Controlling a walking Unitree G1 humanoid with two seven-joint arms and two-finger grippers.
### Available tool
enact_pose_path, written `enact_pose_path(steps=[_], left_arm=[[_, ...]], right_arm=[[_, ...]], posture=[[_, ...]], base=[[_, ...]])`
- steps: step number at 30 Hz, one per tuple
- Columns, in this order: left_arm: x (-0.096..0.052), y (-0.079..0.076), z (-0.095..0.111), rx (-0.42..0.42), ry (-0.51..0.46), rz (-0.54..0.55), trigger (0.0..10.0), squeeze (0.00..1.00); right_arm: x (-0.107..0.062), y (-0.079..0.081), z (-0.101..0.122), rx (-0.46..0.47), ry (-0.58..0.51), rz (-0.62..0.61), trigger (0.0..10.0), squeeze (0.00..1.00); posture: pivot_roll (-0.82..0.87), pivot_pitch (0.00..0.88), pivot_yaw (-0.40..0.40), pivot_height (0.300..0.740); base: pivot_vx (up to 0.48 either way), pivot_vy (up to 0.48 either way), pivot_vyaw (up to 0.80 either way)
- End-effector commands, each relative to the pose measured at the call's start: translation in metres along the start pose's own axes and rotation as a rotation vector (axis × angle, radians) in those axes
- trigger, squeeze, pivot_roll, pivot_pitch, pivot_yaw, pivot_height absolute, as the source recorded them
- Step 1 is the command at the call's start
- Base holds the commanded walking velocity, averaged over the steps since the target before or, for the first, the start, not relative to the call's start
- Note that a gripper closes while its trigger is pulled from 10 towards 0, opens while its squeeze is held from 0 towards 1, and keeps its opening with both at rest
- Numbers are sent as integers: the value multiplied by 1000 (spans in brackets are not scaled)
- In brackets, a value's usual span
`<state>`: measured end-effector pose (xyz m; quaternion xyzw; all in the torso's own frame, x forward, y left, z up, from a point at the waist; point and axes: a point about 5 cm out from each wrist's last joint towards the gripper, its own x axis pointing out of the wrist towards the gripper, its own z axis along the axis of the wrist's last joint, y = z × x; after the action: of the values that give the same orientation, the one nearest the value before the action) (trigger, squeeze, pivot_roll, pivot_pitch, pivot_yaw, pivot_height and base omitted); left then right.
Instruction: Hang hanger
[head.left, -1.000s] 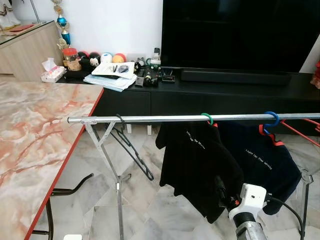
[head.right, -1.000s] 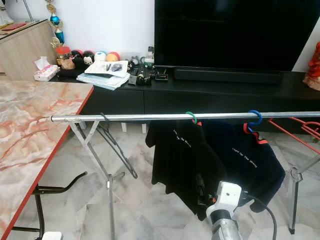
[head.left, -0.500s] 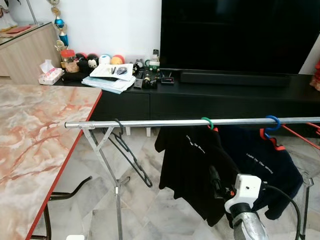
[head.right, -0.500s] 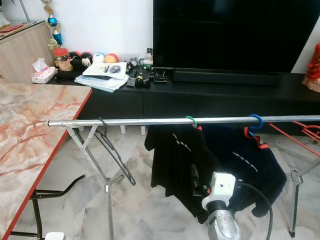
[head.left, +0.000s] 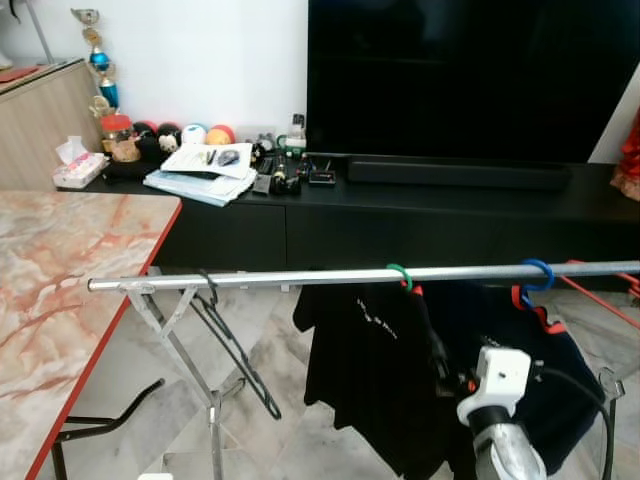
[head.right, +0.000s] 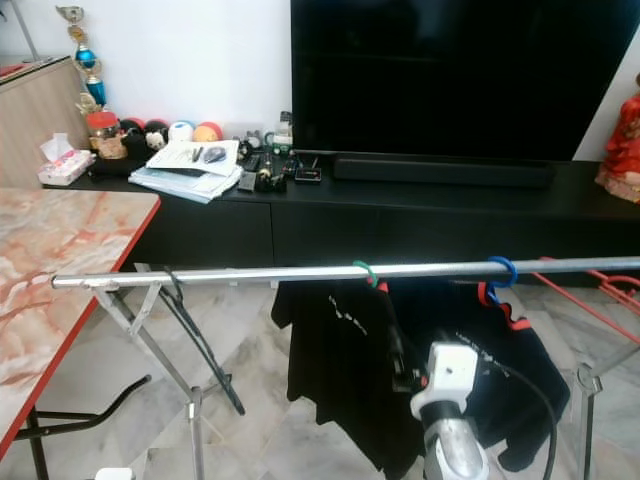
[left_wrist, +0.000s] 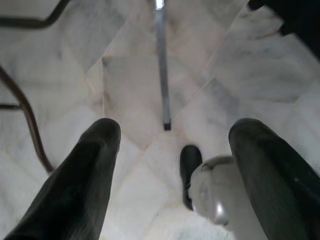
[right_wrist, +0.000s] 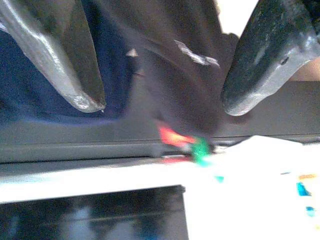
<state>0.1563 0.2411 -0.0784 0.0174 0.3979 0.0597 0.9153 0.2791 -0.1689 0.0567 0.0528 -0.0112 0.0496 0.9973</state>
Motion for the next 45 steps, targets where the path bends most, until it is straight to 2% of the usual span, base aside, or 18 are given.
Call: enact_pose_path(steps=[1, 7, 9, 11, 12, 14, 18, 19, 25, 28, 32, 34, 41, 45], left_arm=[[-3, 0, -9, -11, 41, 2, 10000, 0], [-4, 3, -13, -14, 65, 5, 10000, 0], [-4, 3, -14, -14, 71, 5, 10000, 0], [-4, 3, -15, -16, 79, 2, 10000, 0], [-4, 2, -16, -19, 82, -1, 10000, 0], [-4, 2, -16, -23, 83, -3, 10000, 0], [-5, 1, -18, -28, 93, -5, 10000, 0], [-5, 1, -19, -32, 99, -3, 10000, 0], [-6, 5, -20, -45, 109, 4, 10000, 0], [-6, 7, -21, -47, 113, 6, 10000, 0], [-7, 9, -21, -49, 117, 5, 10000, 0], [-7, 10, -20, -49, 118, 5, 10000, 0], [-6, 10, -20, -50, 119, 5, 10000, 0], [-5, 8, -18, -50, 119, 5, 10000, 0]], right_arm=[[0, 1, 3, -3, -6, 1, 10000, 0], [5, -1, 10, -12, -12, -8, 10000, 0], [9, -4, 11, -34, 16, -8, 10000, 0], [13, -7, 13, -49, 43, 5, 10000, 0], [16, -9, 14, -94, 52, 16, 10000, 0], [19, -10, 16, -80, 58, 35, 10000, 0], [24, -12, 18, -123, 98, 89, 10000, 0], [26, -15, 17, -166, 142, 109, 10000, 0], [31, -32, 15, -225, 266, 88, 10000, 0], [30, -44, 13, -216, 301, 32, 10000, 0], [27, -50, 7, -166, 355, 22, 10000, 0], [25, -49, -1, -134, 411, 47, 10000, 0], [23, -41, -12, -86, 485, 132, 10000, 0], [28, -33, -7, -75, 450, 188, 10000, 0]], posture=[[39, 0, -19, 740], [37, 0, -17, 740], [37, 0, -18, 740], [40, 0, -19, 740], [40, 0, -20, 740], [43, 0, -20, 740], [43, 0, -20, 740], [43, 0, -21, 740], [51, 0, -27, 740], [51, 0, -26, 740], [48, 0, -24, 740], [47, 0, -23, 740], [53, 0, -23, 740], [56, 0, -22, 740]], base=[[0, 0, 0], [0, 0, 0], [0, 0, 0], [0, 0, 0], [0, 0, 0], [0, 0, 0], [0, 0, 0], [0, 0, 0], [0, 0, 0], [0, 0, 0], [0, 0, 0], [0, 0, 0], [0, 0, 0], [0, 0, 0]])
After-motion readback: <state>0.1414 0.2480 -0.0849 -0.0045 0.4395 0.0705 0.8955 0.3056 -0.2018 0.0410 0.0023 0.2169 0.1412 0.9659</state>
